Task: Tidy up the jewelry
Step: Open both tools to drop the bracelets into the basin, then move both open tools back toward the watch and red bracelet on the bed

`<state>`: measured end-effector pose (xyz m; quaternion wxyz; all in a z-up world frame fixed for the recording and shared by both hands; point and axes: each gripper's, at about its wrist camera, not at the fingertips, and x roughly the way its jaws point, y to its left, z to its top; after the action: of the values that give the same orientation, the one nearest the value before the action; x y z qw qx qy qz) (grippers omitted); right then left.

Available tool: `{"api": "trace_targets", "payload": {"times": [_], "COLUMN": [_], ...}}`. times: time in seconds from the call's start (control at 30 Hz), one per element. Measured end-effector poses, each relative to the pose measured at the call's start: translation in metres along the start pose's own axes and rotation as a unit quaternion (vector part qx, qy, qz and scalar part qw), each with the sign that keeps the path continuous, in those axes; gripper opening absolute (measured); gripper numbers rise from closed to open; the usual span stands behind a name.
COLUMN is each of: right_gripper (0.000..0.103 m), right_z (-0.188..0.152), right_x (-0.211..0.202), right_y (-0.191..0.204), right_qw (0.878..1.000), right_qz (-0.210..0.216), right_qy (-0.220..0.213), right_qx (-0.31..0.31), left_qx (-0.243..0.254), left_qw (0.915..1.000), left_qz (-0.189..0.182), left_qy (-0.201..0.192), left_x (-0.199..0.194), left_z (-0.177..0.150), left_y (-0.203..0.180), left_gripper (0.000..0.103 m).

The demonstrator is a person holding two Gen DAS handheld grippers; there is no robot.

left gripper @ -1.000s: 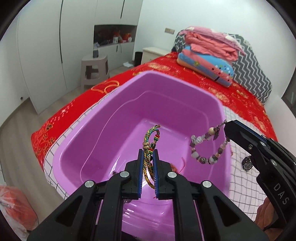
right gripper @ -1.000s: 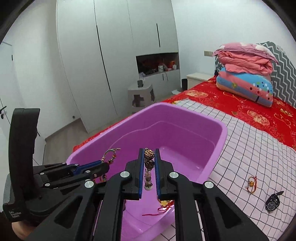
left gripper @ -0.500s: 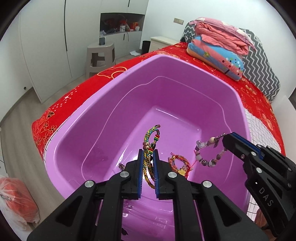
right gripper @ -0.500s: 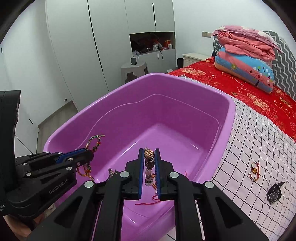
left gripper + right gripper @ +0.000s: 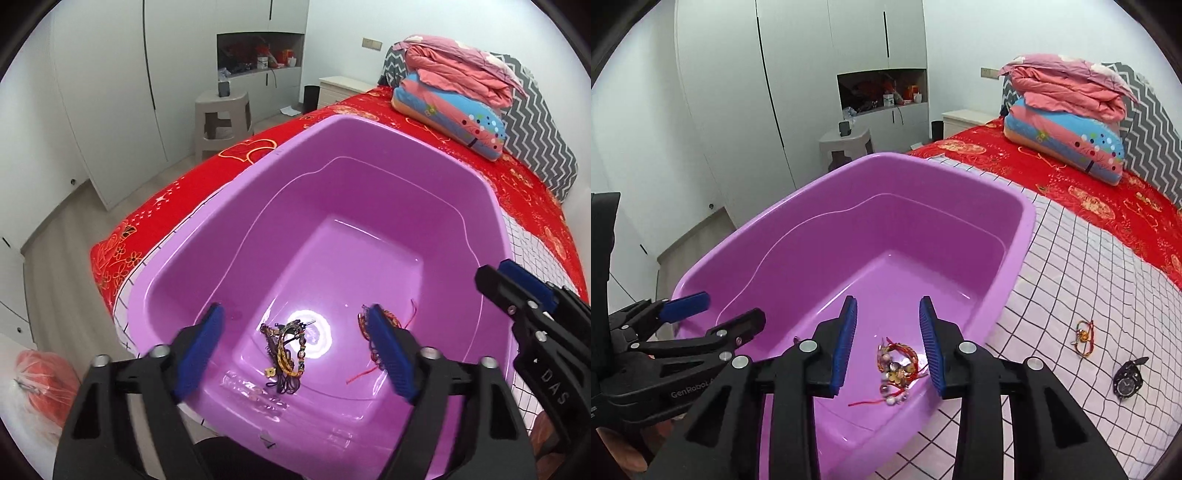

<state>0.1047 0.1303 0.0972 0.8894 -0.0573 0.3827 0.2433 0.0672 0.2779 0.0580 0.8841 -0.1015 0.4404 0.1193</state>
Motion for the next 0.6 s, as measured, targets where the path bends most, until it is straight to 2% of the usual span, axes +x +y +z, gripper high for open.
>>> {"api": "trace_targets", "payload": {"times": [0.6], "right_gripper": [0.040], "right_z": [-0.013], "right_x": [-0.024], "right_y": [-0.012], "right_qw": [1.000], "right_qz": [0.001], "right_qy": [-0.019], "right_qx": [0.010], "left_qx": [-0.008], "left_qw": [0.9998], "left_qz": [0.006], "left_qy": [-0.018], "left_x": [-0.018], "left_z": [-0.008], "left_y": [-0.005], "left_gripper": [0.095]}}
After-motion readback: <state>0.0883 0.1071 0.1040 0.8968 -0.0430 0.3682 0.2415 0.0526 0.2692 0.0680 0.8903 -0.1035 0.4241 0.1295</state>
